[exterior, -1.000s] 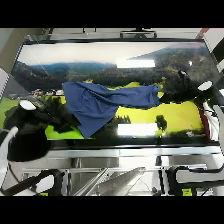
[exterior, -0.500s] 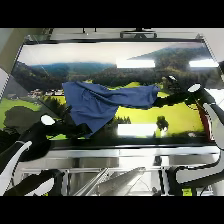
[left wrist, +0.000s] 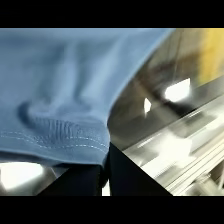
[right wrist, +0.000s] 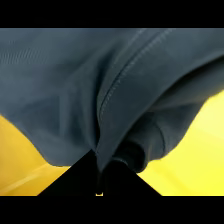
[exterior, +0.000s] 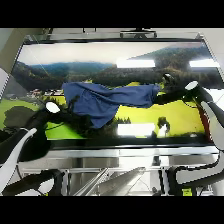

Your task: Fold the shirts.

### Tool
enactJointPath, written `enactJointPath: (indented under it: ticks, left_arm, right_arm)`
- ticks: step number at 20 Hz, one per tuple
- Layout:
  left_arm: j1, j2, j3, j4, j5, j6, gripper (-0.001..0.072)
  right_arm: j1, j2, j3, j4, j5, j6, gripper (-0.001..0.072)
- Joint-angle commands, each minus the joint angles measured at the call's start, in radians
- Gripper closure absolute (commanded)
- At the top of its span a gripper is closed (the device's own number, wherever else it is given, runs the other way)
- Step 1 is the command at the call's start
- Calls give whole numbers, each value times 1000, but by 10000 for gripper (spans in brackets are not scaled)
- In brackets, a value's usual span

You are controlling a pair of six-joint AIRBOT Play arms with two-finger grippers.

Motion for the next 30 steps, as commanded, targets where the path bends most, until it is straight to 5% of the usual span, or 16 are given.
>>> enactJointPath:
  ticks: [1,7,12,16,19,23,28,29,30]
  left_arm:
    - [68,119,141,-18,-83,3,687]
    - [380,389,498,-222,-245,26,685]
    - [660,555,716,-380,-265,99,685]
    - [747,579,836,-383,-273,137,685]
    - [723,501,827,-386,-286,142,685]
    - [514,286,673,-330,-292,213,685]
    - [317,-139,576,-201,-55,295,688]
    - [314,-235,610,-202,-48,295,688]
    - [320,-335,669,-202,-62,283,682]
  right_arm:
    - [-19,106,62,22,114,70,689]
    - [-168,580,195,80,132,269,688]
    - [-319,967,208,179,-47,269,688]
    - [-320,1090,208,179,-114,270,687]
    - [-315,1014,192,247,-15,314,688]
    - [-231,753,61,317,-6,314,687]
    - [-103,256,-44,328,-319,214,687]
    - [-97,159,-33,351,-362,194,671]
    - [-98,66,-3,374,-369,180,503]
